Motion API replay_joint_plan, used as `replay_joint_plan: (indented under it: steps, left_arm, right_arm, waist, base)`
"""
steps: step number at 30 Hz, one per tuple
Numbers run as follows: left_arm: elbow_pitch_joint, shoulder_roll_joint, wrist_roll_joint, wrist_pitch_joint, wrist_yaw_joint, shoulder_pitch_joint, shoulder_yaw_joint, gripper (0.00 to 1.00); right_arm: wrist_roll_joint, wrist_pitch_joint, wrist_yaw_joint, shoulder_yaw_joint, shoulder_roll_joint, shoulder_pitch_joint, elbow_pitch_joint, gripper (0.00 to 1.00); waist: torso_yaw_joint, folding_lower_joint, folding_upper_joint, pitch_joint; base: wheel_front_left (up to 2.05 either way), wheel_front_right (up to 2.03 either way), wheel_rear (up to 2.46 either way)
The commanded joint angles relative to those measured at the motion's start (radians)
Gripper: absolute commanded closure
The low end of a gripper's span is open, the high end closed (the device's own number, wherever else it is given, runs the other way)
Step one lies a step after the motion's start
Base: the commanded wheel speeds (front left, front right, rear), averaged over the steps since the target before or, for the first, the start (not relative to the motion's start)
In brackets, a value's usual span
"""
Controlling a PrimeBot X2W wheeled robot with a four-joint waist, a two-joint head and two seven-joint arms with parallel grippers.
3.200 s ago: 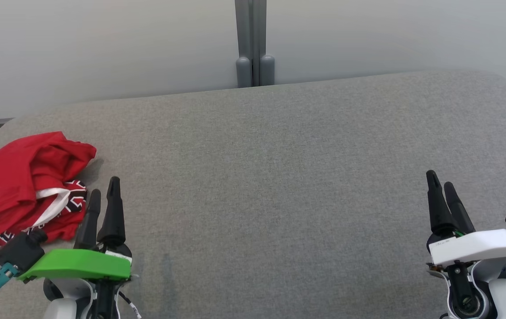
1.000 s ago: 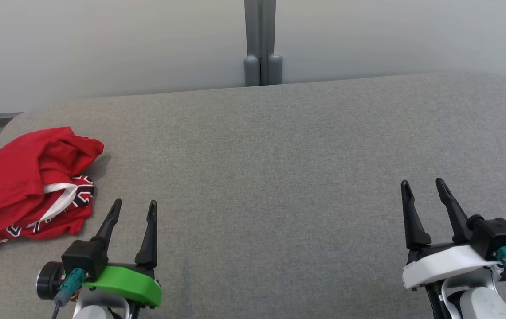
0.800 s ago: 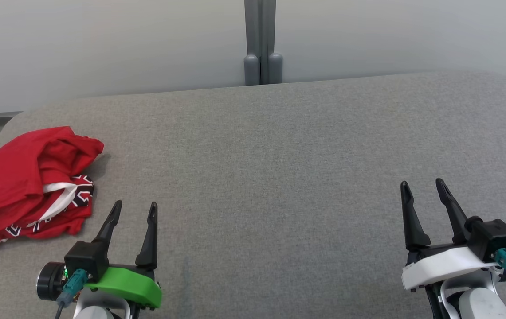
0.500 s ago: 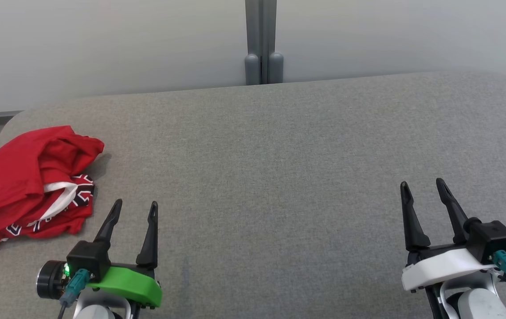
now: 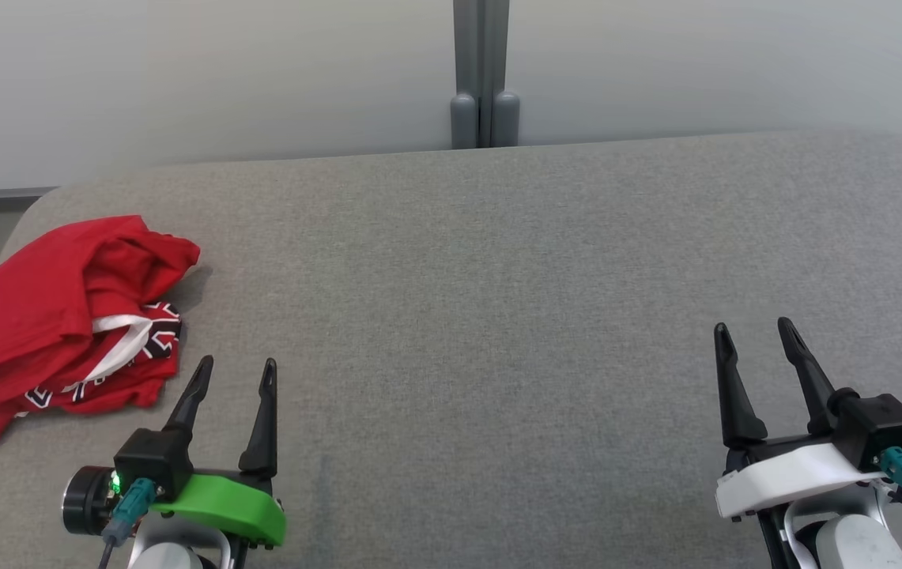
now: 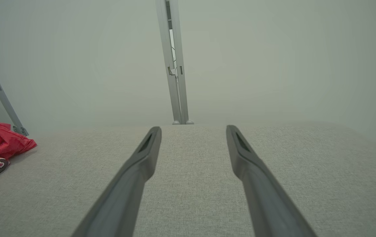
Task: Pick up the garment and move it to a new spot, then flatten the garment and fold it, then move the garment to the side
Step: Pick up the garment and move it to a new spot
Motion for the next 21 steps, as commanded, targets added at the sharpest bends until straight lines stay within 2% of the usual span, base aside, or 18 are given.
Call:
replay_joint_plan:
  steps: [1,21]
  left_arm:
    - [0.004,0.001,0.005,-0.003,-0.001,-0.021,0.006,0.0]
    - [-0.021,-0.004,0.006,-0.003,0.028,-0.035,0.123,0.0]
  right_arm:
    - [0.006,0.002,0.0,0.004,-0.001,-0.001,-0.007,0.0]
    - [-0.004,0.042,0.0,0.073,-0.002,-0.035,-0.068,0.0]
  waist:
    - [0.018,0.0,-0.0001,0.004]
    - [0.282,0.0,-0.0001,0.048]
  base:
    - [0.0,0.0,0.0]
    - [0.0,0.0,0.0]
